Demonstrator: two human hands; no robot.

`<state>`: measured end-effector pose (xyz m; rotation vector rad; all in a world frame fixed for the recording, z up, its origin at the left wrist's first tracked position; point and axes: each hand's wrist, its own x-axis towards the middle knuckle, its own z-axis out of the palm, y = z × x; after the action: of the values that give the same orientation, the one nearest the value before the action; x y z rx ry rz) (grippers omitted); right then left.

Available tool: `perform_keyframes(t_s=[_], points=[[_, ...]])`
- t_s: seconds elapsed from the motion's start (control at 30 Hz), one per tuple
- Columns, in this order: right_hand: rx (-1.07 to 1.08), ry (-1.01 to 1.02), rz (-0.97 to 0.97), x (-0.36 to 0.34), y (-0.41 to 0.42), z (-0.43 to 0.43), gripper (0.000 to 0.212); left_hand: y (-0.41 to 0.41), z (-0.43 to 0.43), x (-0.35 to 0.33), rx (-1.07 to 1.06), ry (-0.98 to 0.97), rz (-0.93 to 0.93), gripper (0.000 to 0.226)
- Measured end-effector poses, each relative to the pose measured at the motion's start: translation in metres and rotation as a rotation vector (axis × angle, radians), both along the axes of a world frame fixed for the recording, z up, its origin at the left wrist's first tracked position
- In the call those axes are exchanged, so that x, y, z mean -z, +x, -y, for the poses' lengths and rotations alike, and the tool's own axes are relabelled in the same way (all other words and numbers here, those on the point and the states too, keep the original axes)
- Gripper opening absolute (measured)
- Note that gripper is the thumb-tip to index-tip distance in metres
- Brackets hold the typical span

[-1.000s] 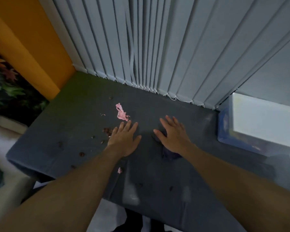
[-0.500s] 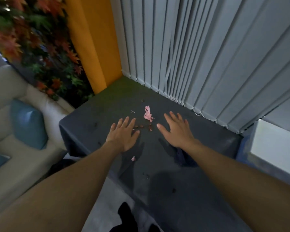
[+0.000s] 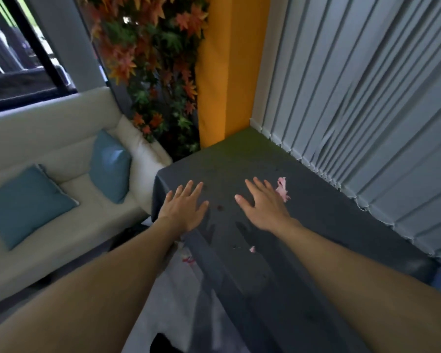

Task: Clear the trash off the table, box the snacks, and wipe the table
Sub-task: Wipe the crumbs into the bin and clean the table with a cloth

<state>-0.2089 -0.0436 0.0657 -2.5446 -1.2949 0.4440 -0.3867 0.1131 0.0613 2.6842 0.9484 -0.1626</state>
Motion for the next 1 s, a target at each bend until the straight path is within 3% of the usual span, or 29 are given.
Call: perform_keyframes(t_s=[0.6, 1.0], points=[[-0.174, -0.027, -0.109, 0.03, -0.147, -0.209, 0.07, -0.174, -0.182, 0.04, -0.171, -0.058, -0.072, 0.066], [-0.271, -0.067, -0.207, 0.065, -0.163, -0.306, 0.069, -0.198, -0.25, 0.07, -0.306, -0.156, -0.102, 0.067]])
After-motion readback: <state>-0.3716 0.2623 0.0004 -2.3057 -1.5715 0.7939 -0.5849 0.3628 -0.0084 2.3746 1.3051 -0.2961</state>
